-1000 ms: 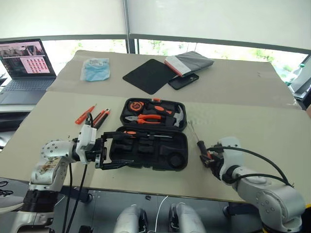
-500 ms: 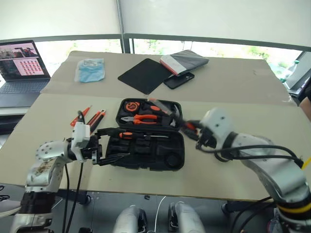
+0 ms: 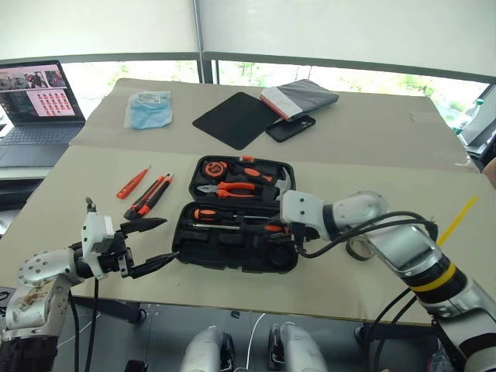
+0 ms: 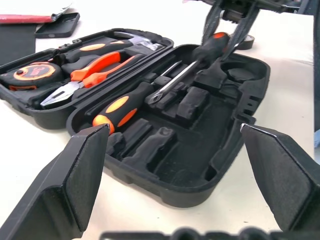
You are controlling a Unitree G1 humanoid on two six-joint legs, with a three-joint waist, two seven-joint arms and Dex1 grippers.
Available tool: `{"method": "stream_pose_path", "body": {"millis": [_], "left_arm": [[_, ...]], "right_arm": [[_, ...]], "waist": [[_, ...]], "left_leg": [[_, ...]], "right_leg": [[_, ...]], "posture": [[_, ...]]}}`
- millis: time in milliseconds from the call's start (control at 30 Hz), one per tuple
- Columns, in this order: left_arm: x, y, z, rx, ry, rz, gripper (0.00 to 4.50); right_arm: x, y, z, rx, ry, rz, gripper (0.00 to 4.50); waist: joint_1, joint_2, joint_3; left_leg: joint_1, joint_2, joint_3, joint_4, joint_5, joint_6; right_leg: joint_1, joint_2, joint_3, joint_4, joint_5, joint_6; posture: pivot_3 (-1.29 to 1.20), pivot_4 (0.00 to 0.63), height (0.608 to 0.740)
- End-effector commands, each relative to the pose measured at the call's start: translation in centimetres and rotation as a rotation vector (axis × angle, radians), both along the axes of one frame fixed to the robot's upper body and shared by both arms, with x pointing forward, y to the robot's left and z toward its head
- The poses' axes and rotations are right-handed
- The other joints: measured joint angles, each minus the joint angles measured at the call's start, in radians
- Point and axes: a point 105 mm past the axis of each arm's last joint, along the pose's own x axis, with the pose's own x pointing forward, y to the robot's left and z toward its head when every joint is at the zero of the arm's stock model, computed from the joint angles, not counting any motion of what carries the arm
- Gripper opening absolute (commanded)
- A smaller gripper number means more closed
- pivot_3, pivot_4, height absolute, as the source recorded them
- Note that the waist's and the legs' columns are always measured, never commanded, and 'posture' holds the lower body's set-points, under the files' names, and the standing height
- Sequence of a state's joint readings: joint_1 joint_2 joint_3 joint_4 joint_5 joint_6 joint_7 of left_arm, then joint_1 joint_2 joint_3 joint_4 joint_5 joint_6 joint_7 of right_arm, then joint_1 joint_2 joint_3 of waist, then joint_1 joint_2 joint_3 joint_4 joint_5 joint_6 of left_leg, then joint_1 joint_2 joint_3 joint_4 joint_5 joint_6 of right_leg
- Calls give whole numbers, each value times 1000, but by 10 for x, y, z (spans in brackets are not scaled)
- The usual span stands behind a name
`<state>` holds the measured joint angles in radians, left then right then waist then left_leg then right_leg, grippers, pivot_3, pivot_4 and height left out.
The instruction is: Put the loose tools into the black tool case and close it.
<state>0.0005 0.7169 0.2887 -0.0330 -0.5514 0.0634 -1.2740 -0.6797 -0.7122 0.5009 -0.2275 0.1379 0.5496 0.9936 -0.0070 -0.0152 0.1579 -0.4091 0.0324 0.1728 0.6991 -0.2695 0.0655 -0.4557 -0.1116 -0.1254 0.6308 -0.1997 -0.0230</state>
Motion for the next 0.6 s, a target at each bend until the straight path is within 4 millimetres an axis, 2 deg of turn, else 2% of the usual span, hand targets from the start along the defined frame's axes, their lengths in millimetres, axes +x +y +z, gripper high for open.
{"method": "stream_pose_path", "body": {"millis": [33, 267, 600], "left_arm": [[1, -1, 8, 8, -72, 14, 4500], [7, -1, 9, -4, -107, 37, 4500], [6, 2, 4, -6, -98, 57, 4500]], "right_arm": [[13, -4, 7, -53, -75, 4, 1051], [16, -11, -2, -115, -54, 29, 1051], [23, -3, -7, -93, -19, -18, 1051]], "waist": [[-2, 0, 0], [-6, 0, 0], [-9, 0, 0]], "left_leg": [[0, 0, 0, 0, 0, 0], [0, 0, 0, -1, 2, 0], [1, 1, 0, -1, 4, 0]], "right_leg": [[0, 0, 0, 0, 0, 0], [0, 2, 0, 1, 0, -1], [0, 2, 0, 2, 0, -1]], "posture": [[0, 150, 740], [0, 150, 740], [0, 150, 740]]}}
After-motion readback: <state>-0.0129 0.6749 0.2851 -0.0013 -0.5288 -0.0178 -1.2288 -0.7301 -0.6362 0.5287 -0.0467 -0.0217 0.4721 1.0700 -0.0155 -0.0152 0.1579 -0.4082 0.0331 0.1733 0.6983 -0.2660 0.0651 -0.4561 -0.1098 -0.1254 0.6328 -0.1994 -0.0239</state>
